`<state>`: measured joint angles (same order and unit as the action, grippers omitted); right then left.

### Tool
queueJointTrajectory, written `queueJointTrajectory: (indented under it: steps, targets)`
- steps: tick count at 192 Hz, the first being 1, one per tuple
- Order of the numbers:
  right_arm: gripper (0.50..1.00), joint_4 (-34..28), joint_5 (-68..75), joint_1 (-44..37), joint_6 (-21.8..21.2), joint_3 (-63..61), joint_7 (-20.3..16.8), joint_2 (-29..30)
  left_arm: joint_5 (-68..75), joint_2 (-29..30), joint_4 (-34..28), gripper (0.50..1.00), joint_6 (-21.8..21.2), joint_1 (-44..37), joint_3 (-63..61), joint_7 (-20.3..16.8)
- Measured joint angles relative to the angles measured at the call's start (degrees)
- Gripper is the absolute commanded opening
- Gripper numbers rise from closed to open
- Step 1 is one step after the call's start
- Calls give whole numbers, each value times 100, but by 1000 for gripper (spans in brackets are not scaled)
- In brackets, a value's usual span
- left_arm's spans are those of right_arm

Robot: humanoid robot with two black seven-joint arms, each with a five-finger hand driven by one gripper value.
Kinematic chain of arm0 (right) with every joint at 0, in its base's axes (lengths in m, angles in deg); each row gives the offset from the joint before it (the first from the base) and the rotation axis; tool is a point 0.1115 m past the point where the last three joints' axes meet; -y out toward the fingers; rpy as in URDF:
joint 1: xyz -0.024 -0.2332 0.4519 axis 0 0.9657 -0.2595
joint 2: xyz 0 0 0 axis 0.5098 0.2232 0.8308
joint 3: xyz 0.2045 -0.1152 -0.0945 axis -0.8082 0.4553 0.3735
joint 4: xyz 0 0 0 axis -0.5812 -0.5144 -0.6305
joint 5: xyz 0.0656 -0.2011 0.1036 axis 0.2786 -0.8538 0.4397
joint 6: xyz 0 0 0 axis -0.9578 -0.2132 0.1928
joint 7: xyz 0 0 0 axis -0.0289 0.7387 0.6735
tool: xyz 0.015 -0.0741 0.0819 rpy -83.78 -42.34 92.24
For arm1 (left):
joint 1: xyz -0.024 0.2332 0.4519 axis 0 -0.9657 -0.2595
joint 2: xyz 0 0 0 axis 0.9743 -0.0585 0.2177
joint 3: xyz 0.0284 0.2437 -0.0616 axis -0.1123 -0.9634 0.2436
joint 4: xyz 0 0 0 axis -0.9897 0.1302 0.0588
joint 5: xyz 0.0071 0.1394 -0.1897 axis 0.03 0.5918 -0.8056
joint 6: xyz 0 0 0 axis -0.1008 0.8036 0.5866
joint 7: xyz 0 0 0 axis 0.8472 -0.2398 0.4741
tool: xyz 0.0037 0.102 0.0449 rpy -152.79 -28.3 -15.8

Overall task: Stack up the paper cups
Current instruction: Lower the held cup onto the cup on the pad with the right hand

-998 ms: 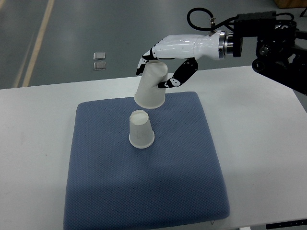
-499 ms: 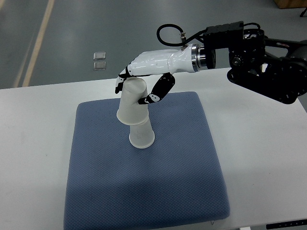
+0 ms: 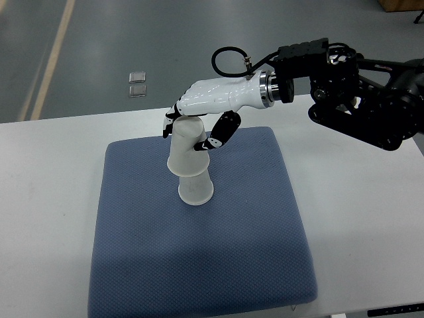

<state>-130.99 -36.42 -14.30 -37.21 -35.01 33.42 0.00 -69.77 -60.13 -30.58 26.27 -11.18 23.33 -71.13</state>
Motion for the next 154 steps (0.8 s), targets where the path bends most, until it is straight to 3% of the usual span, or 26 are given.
queueJointTrajectory:
  steps: [69,114,154]
  targets:
    - [652,18,-125,176,13,0,0,45,0,0,0,1000,0,0,-2,0]
    - [789,87,-141,312,140,0,0,78,0,0,0,1000,0,0,-2,0]
    - [848,92,-145,377,289,0,0,80,0,0,0,1000,0,0,-2,0]
